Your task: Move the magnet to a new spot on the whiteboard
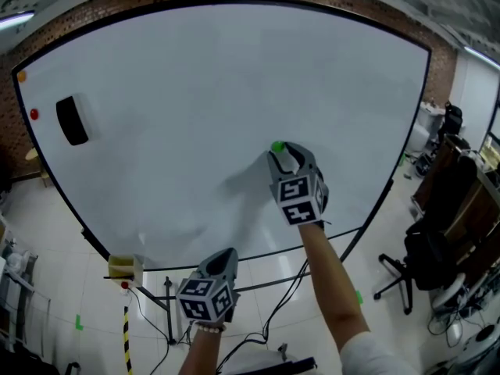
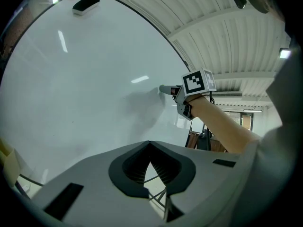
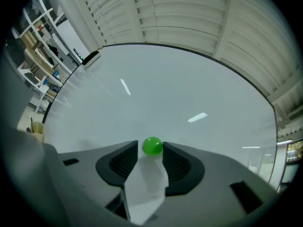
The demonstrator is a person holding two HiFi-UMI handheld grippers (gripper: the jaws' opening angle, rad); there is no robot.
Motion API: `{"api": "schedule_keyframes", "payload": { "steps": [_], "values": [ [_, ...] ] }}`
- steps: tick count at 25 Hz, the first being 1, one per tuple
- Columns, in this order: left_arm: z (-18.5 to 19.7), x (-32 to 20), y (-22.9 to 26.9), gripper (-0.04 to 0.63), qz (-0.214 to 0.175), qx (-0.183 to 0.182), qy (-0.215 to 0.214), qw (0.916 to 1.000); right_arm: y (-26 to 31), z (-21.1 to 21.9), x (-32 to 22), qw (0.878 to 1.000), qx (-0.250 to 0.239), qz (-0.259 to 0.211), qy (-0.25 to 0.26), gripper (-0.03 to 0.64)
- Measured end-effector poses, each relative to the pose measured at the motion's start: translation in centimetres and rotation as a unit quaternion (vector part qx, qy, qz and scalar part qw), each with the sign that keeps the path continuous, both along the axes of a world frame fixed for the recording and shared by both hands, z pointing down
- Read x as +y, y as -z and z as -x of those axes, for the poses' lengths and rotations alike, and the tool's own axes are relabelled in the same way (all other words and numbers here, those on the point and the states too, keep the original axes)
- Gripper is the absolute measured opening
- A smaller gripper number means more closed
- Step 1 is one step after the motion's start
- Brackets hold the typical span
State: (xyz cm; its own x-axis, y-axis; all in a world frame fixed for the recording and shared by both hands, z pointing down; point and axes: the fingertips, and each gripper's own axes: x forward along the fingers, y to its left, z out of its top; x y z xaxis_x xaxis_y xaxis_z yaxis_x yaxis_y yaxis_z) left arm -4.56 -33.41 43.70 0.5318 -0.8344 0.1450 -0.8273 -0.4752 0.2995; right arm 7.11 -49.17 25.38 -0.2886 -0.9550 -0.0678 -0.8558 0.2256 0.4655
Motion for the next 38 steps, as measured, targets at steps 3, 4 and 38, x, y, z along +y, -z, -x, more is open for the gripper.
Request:
{"api": "schedule_keyframes", "payload": {
  "steps": [3, 4, 38],
  "values": [
    [0.4, 0.0, -0.1, -0.002, 0.002, 0.000, 0.003, 1.0000, 0.2, 0.2, -0.1, 1.000, 0.001, -0.003, -0.002, 0.170],
    [0.6, 0.0, -0.2, -0.002, 0.003, 0.000, 0.004, 1.0000, 0.4, 0.3, -0.1, 1.000, 0.000, -0.005, -0.001, 0.169],
    [1.6, 2.4, -0.2, -0.002, -0.006, 0.000, -0.006, 1.0000, -3.5, -7.6, 16.2, 0.994, -0.107, 0.034, 0.013, 0.138]
  ]
}}
